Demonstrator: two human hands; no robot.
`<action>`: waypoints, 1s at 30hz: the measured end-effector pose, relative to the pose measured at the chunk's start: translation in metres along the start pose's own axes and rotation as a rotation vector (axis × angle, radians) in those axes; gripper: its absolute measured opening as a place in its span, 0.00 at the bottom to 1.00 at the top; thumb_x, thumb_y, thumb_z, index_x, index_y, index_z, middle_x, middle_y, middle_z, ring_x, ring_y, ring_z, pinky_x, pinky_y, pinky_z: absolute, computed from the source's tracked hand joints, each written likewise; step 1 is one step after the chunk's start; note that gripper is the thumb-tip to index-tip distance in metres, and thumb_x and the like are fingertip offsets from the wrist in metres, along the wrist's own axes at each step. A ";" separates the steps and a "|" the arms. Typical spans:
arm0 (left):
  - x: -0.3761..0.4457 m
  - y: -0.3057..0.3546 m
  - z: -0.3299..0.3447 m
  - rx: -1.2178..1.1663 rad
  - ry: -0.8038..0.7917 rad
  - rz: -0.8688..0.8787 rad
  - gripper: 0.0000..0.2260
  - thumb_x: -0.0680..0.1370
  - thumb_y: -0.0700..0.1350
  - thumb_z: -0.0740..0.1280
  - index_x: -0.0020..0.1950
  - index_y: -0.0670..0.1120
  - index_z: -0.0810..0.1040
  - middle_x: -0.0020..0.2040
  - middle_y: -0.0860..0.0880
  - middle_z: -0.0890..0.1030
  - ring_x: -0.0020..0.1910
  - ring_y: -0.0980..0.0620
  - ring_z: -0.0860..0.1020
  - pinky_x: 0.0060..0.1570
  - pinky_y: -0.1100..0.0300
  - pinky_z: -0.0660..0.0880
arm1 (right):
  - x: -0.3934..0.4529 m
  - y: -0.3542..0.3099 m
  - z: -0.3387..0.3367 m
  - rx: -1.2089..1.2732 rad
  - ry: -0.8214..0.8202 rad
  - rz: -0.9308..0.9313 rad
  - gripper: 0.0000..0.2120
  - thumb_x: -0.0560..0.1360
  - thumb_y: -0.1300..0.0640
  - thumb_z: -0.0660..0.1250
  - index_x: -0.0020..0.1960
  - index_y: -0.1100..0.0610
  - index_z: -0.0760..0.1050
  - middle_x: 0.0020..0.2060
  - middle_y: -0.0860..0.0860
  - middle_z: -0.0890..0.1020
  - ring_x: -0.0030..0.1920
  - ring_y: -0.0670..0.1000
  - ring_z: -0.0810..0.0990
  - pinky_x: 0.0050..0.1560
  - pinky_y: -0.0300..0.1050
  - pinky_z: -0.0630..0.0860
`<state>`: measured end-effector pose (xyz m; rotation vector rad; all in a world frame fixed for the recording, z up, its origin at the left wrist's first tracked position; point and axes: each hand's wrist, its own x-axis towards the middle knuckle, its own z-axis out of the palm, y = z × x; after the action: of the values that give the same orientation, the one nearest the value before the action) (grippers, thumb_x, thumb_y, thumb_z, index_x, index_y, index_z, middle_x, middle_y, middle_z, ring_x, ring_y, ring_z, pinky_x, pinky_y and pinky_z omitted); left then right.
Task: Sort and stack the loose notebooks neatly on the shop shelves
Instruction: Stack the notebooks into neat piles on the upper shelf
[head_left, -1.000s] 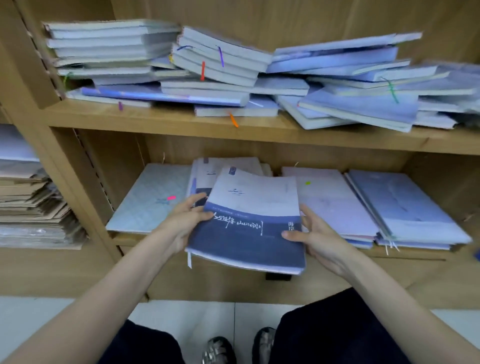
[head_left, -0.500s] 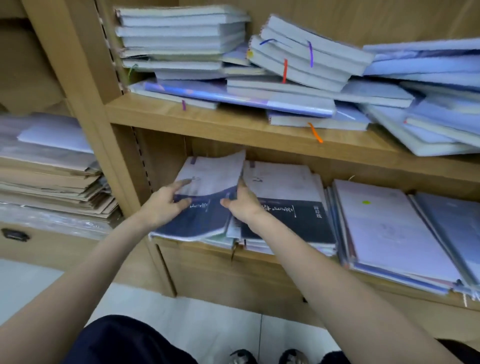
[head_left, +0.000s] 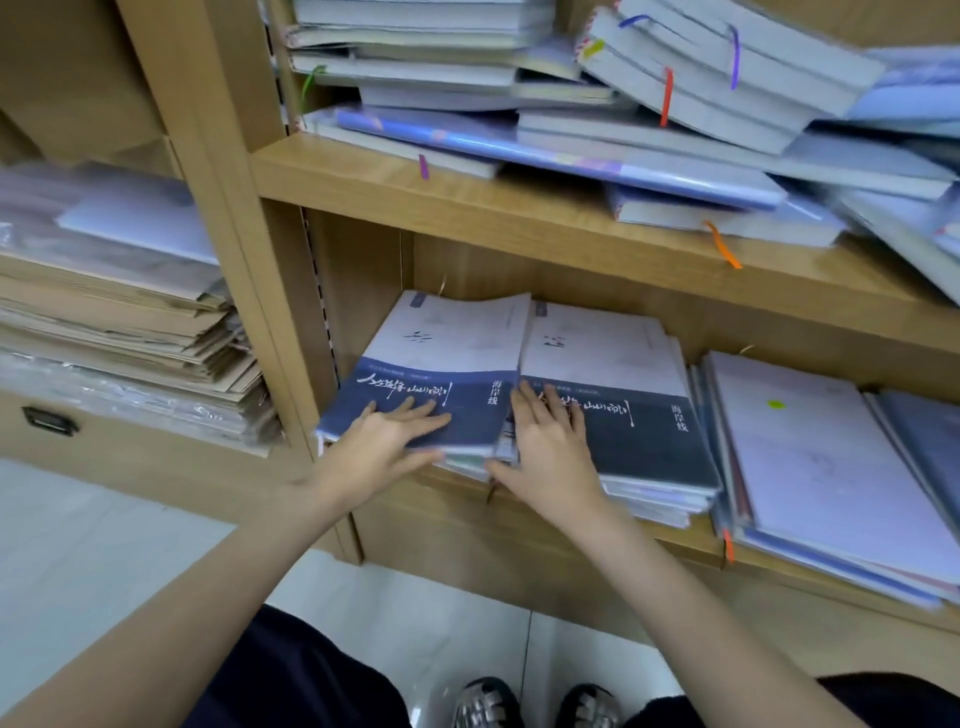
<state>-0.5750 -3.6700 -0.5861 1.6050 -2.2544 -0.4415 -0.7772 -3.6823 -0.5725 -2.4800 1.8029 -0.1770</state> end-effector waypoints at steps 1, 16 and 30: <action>-0.002 0.000 -0.001 -0.101 0.167 0.028 0.19 0.78 0.52 0.63 0.68 0.47 0.72 0.63 0.46 0.78 0.63 0.60 0.73 0.63 0.66 0.63 | 0.001 -0.003 0.004 0.000 0.063 0.020 0.39 0.72 0.45 0.68 0.75 0.62 0.57 0.74 0.57 0.60 0.75 0.58 0.55 0.73 0.59 0.49; -0.003 -0.009 0.006 0.269 0.144 0.165 0.21 0.78 0.53 0.59 0.60 0.41 0.78 0.59 0.42 0.80 0.58 0.48 0.79 0.64 0.44 0.66 | -0.045 0.040 0.017 0.114 0.400 -0.069 0.21 0.64 0.62 0.78 0.56 0.62 0.80 0.58 0.58 0.80 0.60 0.59 0.78 0.63 0.66 0.66; 0.053 0.087 0.030 0.037 -0.205 0.064 0.46 0.70 0.59 0.70 0.77 0.42 0.47 0.76 0.43 0.55 0.75 0.49 0.54 0.74 0.51 0.40 | -0.047 0.145 -0.042 0.410 -0.063 0.486 0.43 0.67 0.36 0.69 0.75 0.51 0.57 0.73 0.55 0.58 0.70 0.61 0.61 0.69 0.53 0.63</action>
<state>-0.6778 -3.6909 -0.5704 1.5637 -2.4695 -0.5739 -0.9336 -3.6823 -0.5510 -1.7097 2.0297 -0.3841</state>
